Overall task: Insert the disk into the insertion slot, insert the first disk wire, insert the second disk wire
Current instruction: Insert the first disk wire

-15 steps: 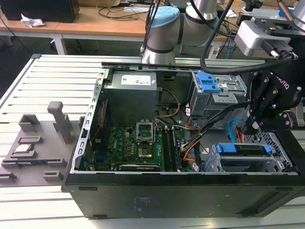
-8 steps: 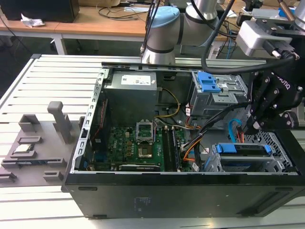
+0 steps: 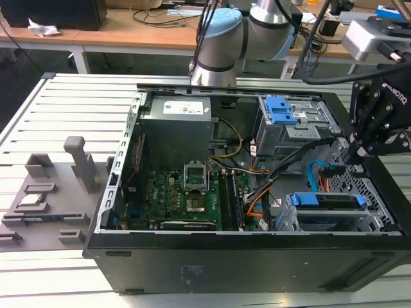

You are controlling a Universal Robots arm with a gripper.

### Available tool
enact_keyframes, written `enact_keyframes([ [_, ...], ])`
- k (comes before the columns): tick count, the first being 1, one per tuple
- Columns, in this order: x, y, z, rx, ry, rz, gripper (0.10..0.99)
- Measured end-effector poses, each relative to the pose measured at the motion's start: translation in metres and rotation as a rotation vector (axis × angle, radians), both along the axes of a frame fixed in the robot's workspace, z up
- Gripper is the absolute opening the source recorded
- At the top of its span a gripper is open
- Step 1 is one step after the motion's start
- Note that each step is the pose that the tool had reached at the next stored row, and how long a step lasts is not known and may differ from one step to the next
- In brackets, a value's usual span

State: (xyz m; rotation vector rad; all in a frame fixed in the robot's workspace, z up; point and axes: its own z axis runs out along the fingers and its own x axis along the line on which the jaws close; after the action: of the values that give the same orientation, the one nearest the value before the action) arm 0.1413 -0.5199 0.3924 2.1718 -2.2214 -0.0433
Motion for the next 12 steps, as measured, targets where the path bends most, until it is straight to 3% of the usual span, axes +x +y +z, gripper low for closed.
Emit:
enact_keyframes([
  [3,0.0007,0.0105,-0.0027,-0.001,0.0000,0.000,0.106],
  [7,0.0050,0.0113,-0.0094,-0.008,0.0000,0.000,0.106],
  [12,0.0052,0.0134,-0.0230,-0.010,0.0000,0.000,0.106],
])
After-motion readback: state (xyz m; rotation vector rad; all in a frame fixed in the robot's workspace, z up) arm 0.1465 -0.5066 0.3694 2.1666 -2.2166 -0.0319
